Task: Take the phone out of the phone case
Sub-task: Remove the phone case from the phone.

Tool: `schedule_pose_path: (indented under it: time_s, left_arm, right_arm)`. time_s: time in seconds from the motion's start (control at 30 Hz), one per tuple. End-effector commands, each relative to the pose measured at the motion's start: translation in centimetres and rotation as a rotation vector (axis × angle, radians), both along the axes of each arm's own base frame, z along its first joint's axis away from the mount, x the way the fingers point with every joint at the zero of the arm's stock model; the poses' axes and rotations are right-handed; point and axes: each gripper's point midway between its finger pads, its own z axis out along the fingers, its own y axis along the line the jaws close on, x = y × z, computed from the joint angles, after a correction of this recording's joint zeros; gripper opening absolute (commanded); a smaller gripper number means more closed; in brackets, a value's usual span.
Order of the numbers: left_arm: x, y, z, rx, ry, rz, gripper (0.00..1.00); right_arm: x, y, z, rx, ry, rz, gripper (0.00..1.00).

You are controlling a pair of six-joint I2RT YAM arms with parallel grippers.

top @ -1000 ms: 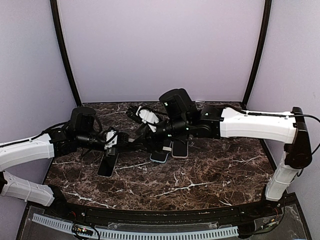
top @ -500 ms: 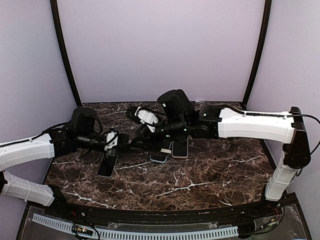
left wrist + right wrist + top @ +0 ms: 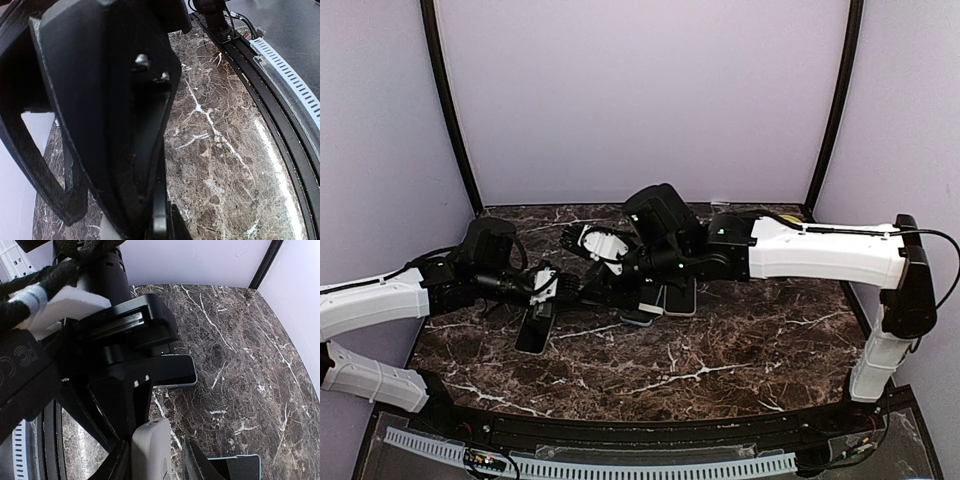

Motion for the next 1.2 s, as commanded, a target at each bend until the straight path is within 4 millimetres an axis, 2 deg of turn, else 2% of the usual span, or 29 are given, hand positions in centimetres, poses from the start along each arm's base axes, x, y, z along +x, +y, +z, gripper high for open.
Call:
schedule_pose_path:
  time_s: [0.0, 0.27, 0.53, 0.7, 1.0, 1.17]
  left_arm:
    - [1.0, -0.5, 2.9, -0.064, -0.094, 0.016, 0.0]
    - [1.4, -0.4, 2.9, -0.056, -0.109, 0.04, 0.0]
    - [1.9, -0.2, 3.0, -0.053, -0.128, 0.068, 0.0]
    - [2.1, -0.1, 2.9, -0.047, -0.132, 0.081, 0.0]
    - [2.8, 0.1, 2.6, -0.027, -0.143, 0.114, 0.0]
    - [3.3, 0.4, 2.6, -0.019, -0.156, 0.142, 0.0]
  right_arm:
    - [-1.1, 0.3, -0.8, -0.05, -0.004, 0.027, 0.34]
    - [-1.4, 0.4, -2.7, -0.13, -0.014, 0.024, 0.21]
    - [-1.5, 0.4, -2.8, -0.136, -0.019, 0.019, 0.13]
    - [-1.4, 0.4, -2.4, -0.125, -0.022, 0.009, 0.09]
    - [-1.4, 0.1, 0.5, -0.051, -0.041, -0.004, 0.0]
    - [-1.6, -0.7, 0.4, -0.062, -0.044, -0.004, 0.0]
